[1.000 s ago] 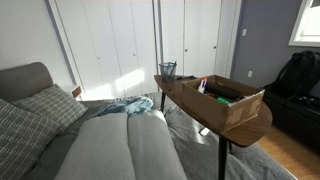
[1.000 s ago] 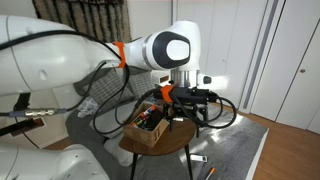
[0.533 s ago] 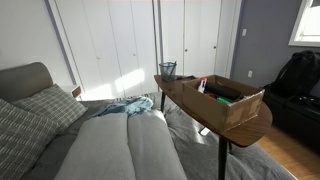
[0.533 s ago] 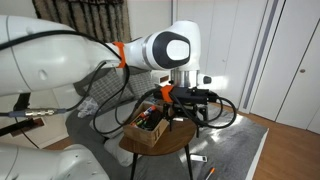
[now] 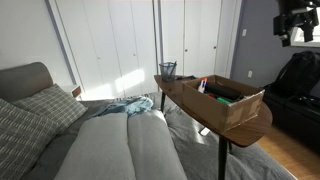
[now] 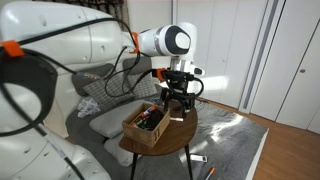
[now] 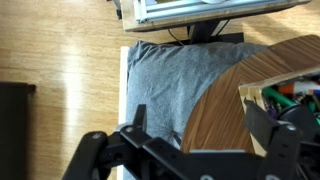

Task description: Pick up the white marker on the table and drop it in the cardboard box

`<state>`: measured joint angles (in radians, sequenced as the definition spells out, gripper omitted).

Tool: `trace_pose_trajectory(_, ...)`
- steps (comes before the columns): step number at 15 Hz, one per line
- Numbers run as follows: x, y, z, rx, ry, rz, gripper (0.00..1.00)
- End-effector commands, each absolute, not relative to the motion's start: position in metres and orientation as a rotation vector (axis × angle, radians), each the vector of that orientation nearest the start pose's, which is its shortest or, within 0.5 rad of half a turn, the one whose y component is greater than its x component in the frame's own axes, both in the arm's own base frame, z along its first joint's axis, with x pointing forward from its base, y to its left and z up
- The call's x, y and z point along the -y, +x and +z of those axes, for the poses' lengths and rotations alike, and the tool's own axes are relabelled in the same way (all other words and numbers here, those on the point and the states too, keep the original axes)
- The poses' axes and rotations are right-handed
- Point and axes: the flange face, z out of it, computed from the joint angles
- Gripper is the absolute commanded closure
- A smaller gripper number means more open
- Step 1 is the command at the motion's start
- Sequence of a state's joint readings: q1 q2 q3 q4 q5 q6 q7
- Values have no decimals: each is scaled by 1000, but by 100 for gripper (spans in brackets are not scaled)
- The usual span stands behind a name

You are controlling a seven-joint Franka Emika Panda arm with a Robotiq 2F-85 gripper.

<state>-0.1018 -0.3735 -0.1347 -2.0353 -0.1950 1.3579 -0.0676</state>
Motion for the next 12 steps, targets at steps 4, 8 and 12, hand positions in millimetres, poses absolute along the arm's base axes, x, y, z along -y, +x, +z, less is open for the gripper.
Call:
trace_pose_trajectory(4,128,500,548,-679,-3038,787,0)
trace_pose_trajectory(8,121,510,530,-738,-3004,837,0)
trace_pose_trajectory(12,116,535,519,-784,-2955,921,0)
